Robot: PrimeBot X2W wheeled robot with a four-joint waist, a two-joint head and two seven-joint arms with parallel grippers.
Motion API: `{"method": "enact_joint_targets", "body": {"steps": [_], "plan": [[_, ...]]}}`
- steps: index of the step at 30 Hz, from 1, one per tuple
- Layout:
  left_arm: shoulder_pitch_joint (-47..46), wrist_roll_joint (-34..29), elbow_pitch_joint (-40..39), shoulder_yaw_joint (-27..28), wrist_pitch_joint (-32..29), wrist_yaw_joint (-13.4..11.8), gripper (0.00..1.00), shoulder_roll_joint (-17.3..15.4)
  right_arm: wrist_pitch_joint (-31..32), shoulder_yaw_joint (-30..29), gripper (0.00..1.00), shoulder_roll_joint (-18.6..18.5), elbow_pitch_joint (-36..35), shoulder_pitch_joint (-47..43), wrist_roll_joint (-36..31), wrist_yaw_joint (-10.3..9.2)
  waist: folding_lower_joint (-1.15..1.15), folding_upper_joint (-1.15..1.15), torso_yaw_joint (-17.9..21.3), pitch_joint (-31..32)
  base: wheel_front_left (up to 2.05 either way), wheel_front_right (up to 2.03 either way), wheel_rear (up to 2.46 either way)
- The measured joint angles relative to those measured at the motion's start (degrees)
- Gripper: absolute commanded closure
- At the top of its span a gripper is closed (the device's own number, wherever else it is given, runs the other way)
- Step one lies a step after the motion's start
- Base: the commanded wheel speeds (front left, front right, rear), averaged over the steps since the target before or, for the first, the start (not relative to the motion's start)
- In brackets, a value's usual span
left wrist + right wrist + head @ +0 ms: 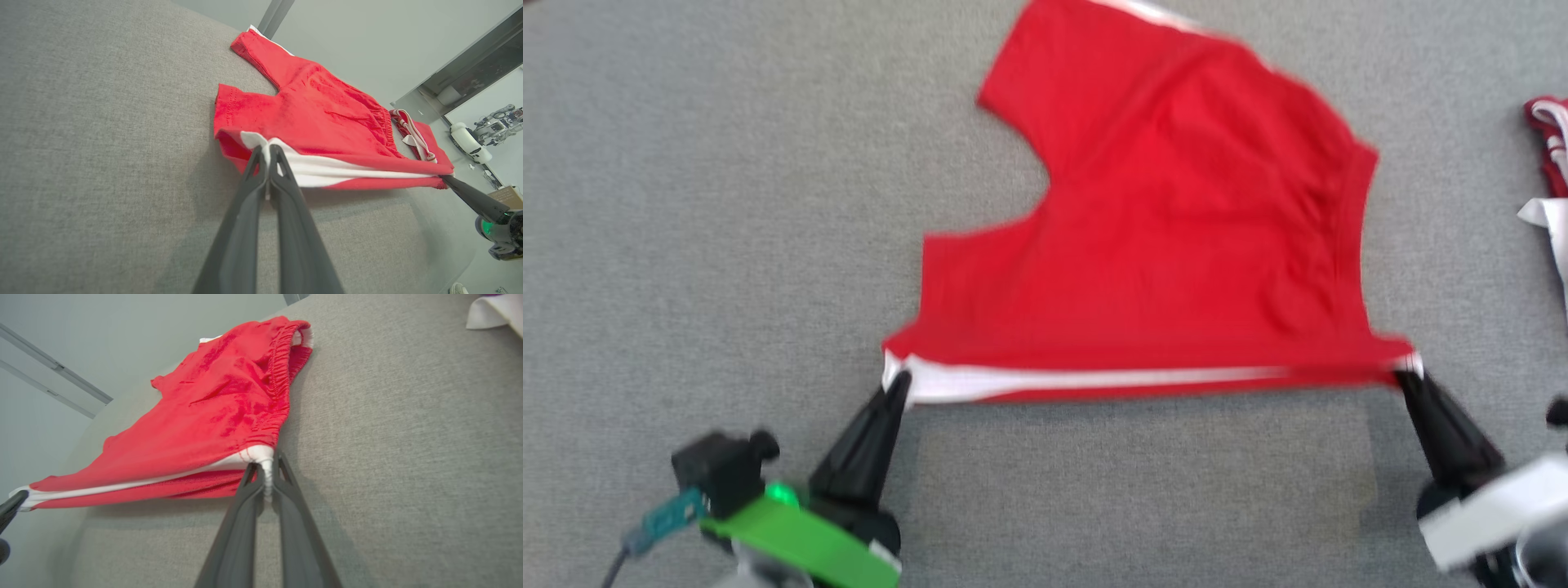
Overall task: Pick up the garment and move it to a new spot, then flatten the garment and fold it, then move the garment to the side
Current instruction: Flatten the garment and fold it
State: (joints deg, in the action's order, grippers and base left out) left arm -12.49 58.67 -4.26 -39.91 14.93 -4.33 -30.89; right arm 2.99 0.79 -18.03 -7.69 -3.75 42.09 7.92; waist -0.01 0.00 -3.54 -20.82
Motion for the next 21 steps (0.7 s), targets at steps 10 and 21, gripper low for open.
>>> {"method": "enact_joint_targets", "body": {"steps": [10,21], "plan": [[9.0,-2.7,-12.3,3.0,-2.3,-4.5,1.00,-6.2,6.6,-4.0,1.00,4.4,-12.9,-15.2,3.3,0.07,0.00,0.00,-0.2,4.3,0.00,0.00,0.00],[-22.3,-4.6,-9.7,6.3,-24.8,-2.0,1.00,-12.8,10.3,2.7,1.00,8.4,-5.4,9.7,4.6,-0.36,0.00,0.00,3.3,-1.7,0.00,0.00,0.00]]}}
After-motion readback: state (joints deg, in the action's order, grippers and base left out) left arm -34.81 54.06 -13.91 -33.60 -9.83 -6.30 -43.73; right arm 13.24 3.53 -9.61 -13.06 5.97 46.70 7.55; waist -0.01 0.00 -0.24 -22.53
